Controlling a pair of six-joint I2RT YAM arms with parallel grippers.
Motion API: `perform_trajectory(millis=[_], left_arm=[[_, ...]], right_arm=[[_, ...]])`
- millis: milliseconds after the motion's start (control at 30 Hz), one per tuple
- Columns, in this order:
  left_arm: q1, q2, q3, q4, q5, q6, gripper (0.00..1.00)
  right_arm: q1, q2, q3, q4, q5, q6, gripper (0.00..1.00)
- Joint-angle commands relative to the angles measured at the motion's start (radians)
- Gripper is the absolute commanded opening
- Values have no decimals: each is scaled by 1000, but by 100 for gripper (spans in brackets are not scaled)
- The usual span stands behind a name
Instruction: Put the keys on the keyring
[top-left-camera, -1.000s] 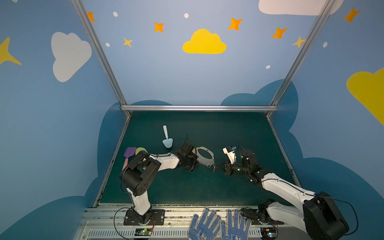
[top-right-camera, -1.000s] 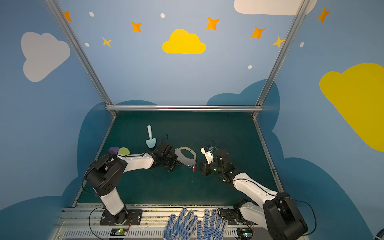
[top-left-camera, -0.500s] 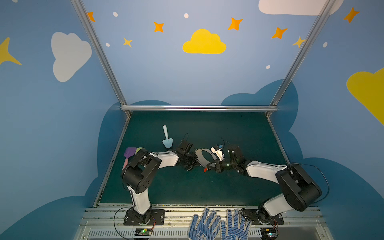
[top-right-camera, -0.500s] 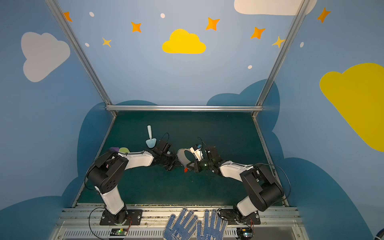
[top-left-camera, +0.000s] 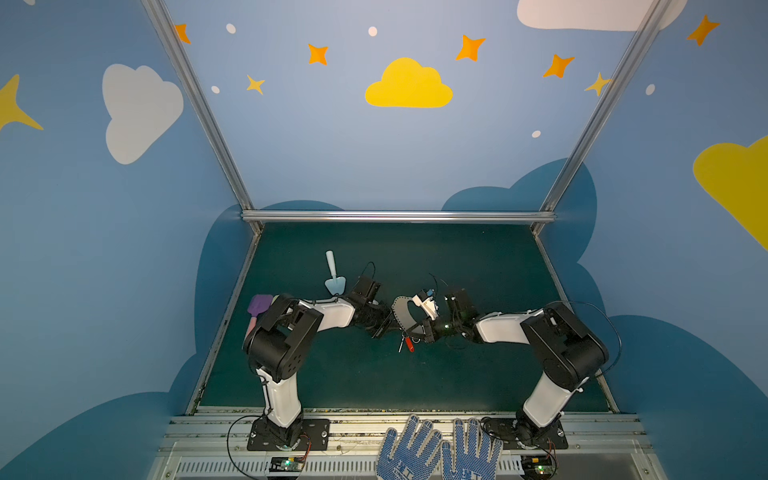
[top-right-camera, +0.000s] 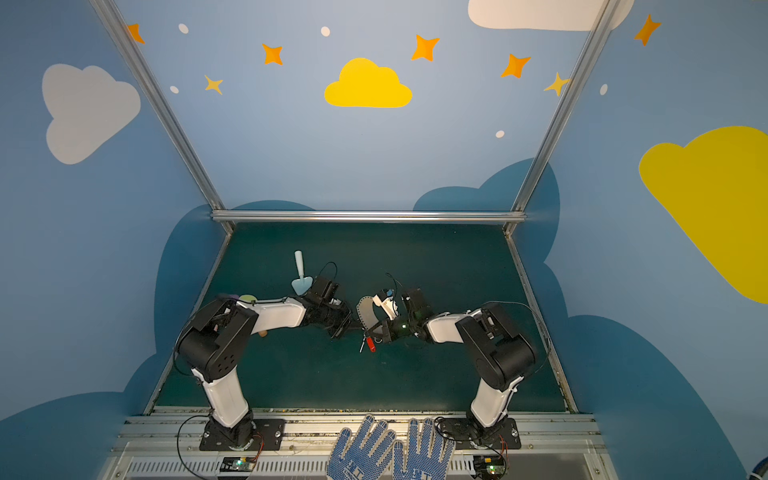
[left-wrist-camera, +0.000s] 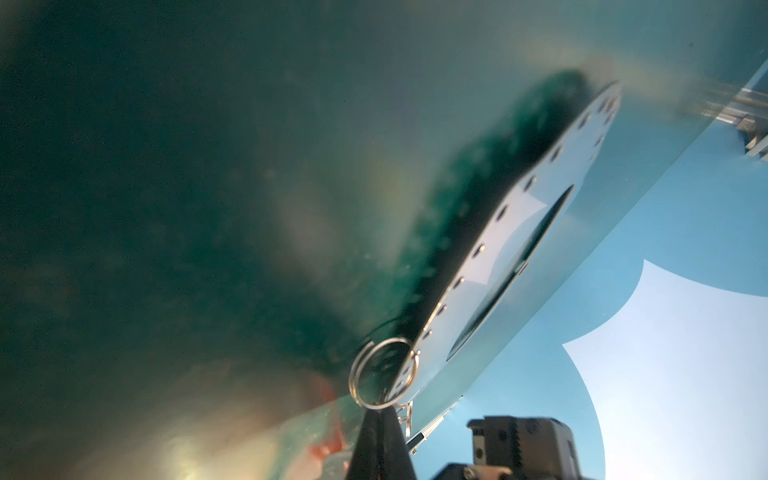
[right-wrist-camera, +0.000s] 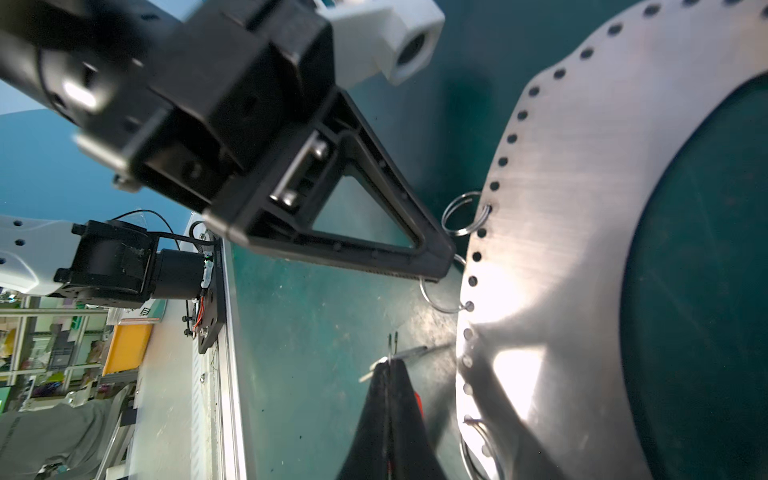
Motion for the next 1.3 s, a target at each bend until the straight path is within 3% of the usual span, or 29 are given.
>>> perform_trajectory(millis=[0, 767, 1267], left_arm=[[6, 10, 21, -32, 27, 37, 4], [16, 7, 18, -32, 50, 50, 4], [15, -2, 19, -49, 66, 77, 4]], right_arm=[[4, 28, 32, -13, -20, -26, 0], [3, 105, 95, -46, 41, -40, 0], [-37, 73, 61, 66, 84, 23, 0]])
